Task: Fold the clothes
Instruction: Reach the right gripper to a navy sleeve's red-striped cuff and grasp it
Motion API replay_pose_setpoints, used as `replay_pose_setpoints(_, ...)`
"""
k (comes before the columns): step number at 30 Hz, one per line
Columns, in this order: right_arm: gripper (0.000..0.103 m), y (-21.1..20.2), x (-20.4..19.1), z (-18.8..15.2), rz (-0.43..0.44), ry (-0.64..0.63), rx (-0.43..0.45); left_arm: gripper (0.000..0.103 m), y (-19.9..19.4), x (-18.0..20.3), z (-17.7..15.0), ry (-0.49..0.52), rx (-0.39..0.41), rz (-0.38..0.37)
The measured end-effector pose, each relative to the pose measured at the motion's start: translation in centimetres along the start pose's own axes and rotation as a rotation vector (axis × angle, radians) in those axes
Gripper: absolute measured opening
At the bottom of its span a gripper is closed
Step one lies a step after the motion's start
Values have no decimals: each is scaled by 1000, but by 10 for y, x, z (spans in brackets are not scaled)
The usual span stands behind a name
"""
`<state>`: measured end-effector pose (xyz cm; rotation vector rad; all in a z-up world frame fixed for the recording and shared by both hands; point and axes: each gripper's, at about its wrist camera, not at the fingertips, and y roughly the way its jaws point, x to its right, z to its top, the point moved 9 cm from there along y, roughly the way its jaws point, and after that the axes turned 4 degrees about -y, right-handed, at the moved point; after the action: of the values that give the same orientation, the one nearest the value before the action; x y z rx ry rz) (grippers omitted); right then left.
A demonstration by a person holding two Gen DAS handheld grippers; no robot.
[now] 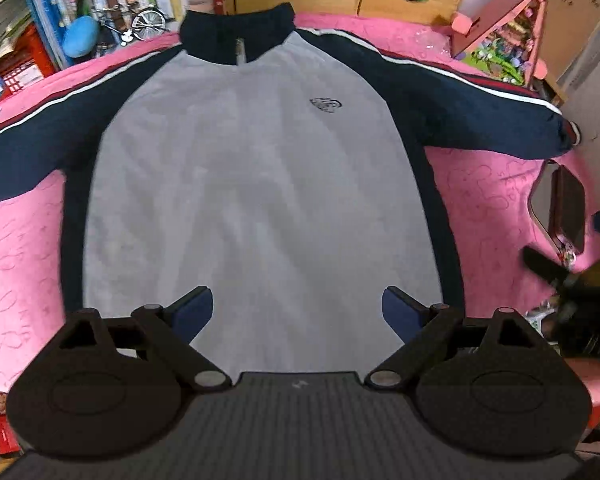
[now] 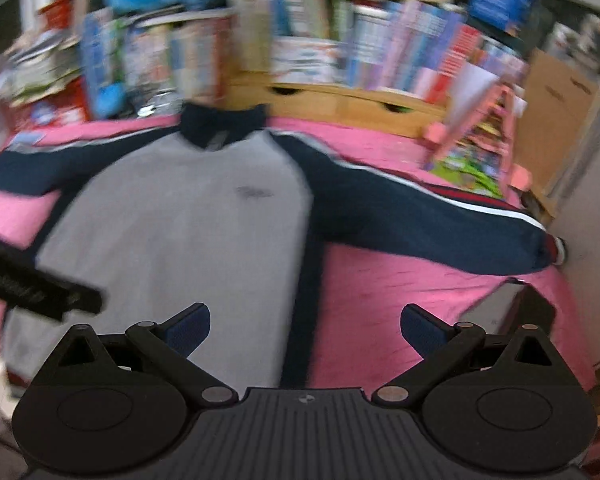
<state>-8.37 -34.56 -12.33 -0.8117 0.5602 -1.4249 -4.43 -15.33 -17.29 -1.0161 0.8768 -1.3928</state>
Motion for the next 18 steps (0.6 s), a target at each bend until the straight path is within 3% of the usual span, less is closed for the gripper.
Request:
replay_pose_setpoints(10, 103, 99, 217, 5, -214, 315, -2, 93, 34, 34, 21, -16, -94, 116)
replay_pose_setpoints(18, 103, 177, 325, 3, -339, 431, -17, 93, 45, 44, 22, -33, -146, 188)
